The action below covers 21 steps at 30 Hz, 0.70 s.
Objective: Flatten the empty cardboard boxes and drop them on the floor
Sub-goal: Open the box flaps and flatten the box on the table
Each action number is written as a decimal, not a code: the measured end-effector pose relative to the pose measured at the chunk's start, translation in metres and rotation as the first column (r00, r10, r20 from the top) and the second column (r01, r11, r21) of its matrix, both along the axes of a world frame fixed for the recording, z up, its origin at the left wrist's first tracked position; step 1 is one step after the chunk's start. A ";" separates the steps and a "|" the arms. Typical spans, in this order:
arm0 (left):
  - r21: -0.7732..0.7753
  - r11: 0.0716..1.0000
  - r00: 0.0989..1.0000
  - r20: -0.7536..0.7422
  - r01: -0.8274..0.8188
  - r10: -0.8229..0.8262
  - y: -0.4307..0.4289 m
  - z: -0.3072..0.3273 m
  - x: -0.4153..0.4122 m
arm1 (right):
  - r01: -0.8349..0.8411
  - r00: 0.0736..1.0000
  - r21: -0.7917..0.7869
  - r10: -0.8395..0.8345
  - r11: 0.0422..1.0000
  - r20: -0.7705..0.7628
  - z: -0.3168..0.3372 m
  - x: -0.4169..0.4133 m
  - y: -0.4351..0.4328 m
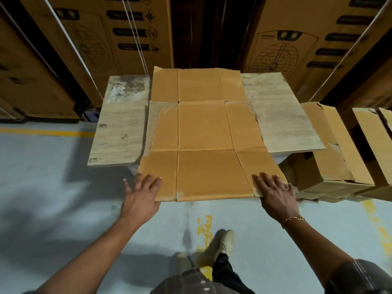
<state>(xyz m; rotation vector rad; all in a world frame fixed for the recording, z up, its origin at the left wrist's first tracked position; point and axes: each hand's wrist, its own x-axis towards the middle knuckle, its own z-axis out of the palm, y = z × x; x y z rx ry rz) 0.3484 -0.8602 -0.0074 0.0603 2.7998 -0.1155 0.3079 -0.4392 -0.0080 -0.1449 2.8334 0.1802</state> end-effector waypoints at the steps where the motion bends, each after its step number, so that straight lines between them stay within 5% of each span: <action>1: 0.030 0.990 0.988 0.069 -0.141 0.139 -0.005 -0.007 0.000 | 0.020 0.999 -0.008 -0.020 1.000 0.039 -0.003 -0.002 -0.005; 4: 0.239 0.835 0.867 0.189 -0.496 0.461 -0.014 -0.023 0.003 | 0.126 0.987 -0.072 -0.118 0.989 0.113 -0.012 -0.002 -0.016; 8: 0.478 0.563 0.737 0.384 -0.674 0.556 -0.027 -0.043 0.000 | 0.279 0.941 -0.190 -0.228 0.941 0.251 -0.023 -0.002 -0.011; 13: 0.636 0.194 0.585 0.490 -0.747 0.646 -0.032 -0.060 -0.010 | 0.603 0.798 -0.547 -0.417 0.582 0.435 -0.036 -0.006 0.013; 18: 0.626 0.018 0.449 0.538 -0.779 0.713 -0.031 -0.069 -0.021 | 0.705 0.709 -0.490 -0.530 0.513 0.465 -0.076 -0.028 0.056; 21: 0.583 0.048 0.460 0.585 -0.811 0.668 -0.045 -0.088 -0.027 | 0.742 0.669 -0.510 -0.522 0.435 0.528 -0.109 -0.041 0.080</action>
